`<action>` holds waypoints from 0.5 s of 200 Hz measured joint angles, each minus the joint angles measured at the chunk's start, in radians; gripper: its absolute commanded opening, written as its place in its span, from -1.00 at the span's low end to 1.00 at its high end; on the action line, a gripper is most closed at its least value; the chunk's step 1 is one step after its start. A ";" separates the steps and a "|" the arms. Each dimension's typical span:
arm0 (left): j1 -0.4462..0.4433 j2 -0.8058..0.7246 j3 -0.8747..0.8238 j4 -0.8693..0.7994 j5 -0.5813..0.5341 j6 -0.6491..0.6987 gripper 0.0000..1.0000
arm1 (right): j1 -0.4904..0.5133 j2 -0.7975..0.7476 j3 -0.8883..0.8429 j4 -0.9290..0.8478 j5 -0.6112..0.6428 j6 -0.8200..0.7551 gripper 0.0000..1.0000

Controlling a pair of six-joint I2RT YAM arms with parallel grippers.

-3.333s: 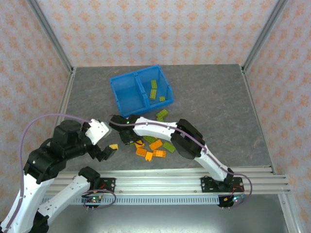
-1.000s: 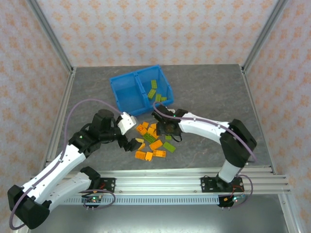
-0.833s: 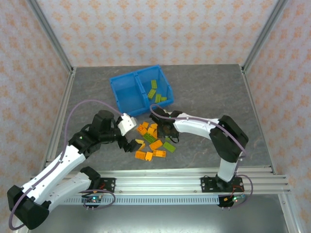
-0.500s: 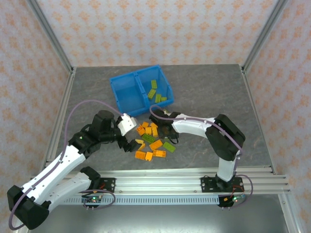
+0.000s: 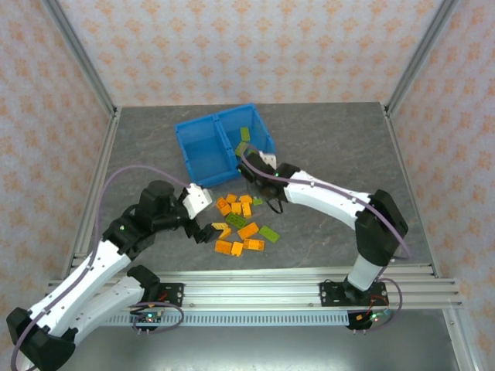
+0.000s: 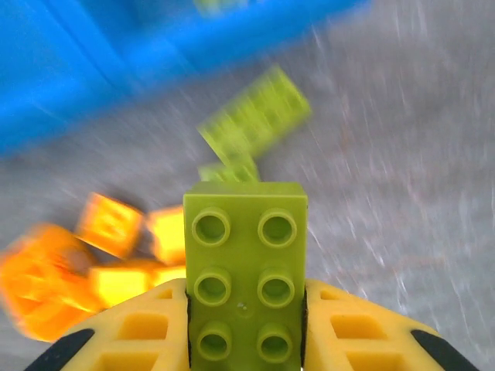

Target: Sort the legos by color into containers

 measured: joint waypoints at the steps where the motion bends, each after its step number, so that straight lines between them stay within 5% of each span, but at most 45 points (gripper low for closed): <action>1: 0.000 -0.002 -0.001 0.000 -0.001 0.000 0.99 | 0.000 0.000 0.005 0.001 0.002 -0.003 -0.42; 42: 0.000 -0.085 -0.030 0.031 -0.079 0.005 0.99 | -0.093 0.121 0.315 0.025 0.013 -0.133 -0.42; 100: 0.000 -0.095 -0.032 0.031 -0.142 0.029 0.99 | -0.245 0.625 0.876 -0.072 -0.040 -0.241 -0.40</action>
